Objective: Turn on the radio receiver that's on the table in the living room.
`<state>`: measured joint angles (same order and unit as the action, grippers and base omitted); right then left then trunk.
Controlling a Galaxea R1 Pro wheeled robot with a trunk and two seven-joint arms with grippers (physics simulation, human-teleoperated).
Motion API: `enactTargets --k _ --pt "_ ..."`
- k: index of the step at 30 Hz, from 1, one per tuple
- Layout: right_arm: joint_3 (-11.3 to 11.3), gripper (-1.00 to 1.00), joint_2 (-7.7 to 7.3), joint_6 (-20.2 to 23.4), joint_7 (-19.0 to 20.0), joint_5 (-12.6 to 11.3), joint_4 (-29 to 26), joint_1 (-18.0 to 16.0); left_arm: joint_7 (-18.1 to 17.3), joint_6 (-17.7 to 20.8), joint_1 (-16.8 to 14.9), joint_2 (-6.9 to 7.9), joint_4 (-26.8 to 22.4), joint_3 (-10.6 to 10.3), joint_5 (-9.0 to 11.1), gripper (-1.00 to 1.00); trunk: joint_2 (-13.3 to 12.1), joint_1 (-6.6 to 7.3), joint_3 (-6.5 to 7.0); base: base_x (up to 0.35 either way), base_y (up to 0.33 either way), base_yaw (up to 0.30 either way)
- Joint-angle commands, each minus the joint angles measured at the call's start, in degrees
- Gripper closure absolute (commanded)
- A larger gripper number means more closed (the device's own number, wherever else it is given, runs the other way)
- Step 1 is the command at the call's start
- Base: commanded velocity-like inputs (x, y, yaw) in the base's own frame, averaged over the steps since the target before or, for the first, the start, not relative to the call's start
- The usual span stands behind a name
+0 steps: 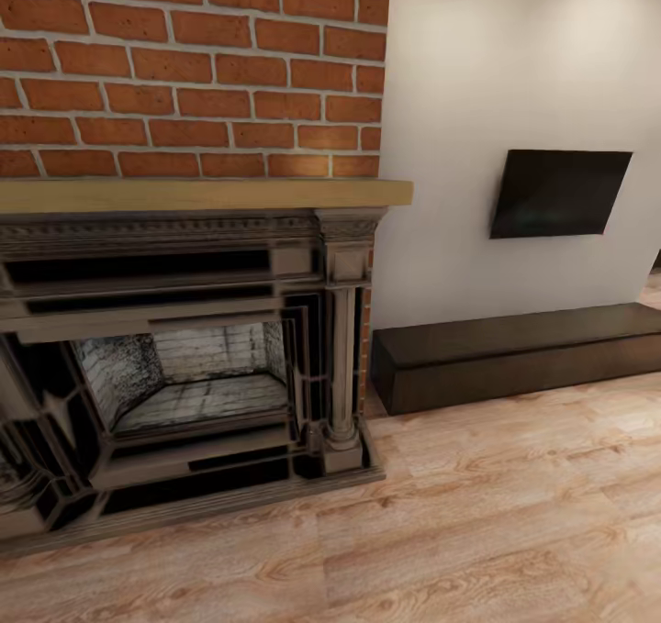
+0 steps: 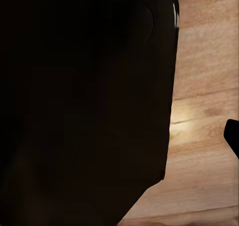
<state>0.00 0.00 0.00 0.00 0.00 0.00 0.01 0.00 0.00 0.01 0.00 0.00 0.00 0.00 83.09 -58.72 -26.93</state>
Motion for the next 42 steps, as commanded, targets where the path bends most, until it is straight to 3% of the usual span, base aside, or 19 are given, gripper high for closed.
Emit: enactTargets --k 1,11,14,31,36,39,42 --pt "0.00 -1.00 0.00 0.00 0.00 0.00 0.00 -0.01 0.00 0.00 -0.01 0.00 0.00 0.00 0.00 -1.00 -0.01 -0.01 0.00 0.000 0.000 0.000" --pt "-0.02 -1.00 3.23 -0.09 0.00 0.10 -0.09 -3.28 -0.03 -0.39 1.77 -3.22 -0.07 -0.23 -0.19 -1.00 -0.01 -0.01 0.00 0.000 0.000 0.000" --pt "-0.03 -1.00 3.50 -0.09 -0.01 0.09 -0.09 -4.26 -0.04 -0.43 1.82 -4.15 -0.08 -0.18 -0.15 -1.00 -0.01 -0.01 0.00 0.000 0.000 0.000" --pt "0.13 -1.00 3.47 -0.21 -0.09 0.24 -0.10 -4.84 -0.08 -0.44 1.84 -4.33 -0.15 -0.12 -0.09 -1.00 -0.01 -0.01 0.00 0.000 0.000 0.000" --pt "0.06 -1.00 2.26 -0.26 -0.09 0.23 -1.33 -4.84 -0.09 -0.95 1.84 -5.00 -0.47 -0.31 -0.09 -1.00 -0.01 -0.01 0.00 0.000 0.000 0.000" --pt "-0.05 -1.00 -0.61 -0.27 -0.09 0.23 -7.88 -4.84 -0.03 -4.07 1.84 -5.12 -1.31 -0.40 -0.09 -1.00 -0.01 -0.01 0.00 0.000 0.000 0.000" --pt "-0.08 -1.00 -2.42 -0.27 -0.09 0.26 -12.04 -4.84 -0.01 -5.63 1.84 -4.92 -3.91 -0.41 -0.31 -1.00 -0.01 -0.01 0.00 0.000 0.000 0.000"
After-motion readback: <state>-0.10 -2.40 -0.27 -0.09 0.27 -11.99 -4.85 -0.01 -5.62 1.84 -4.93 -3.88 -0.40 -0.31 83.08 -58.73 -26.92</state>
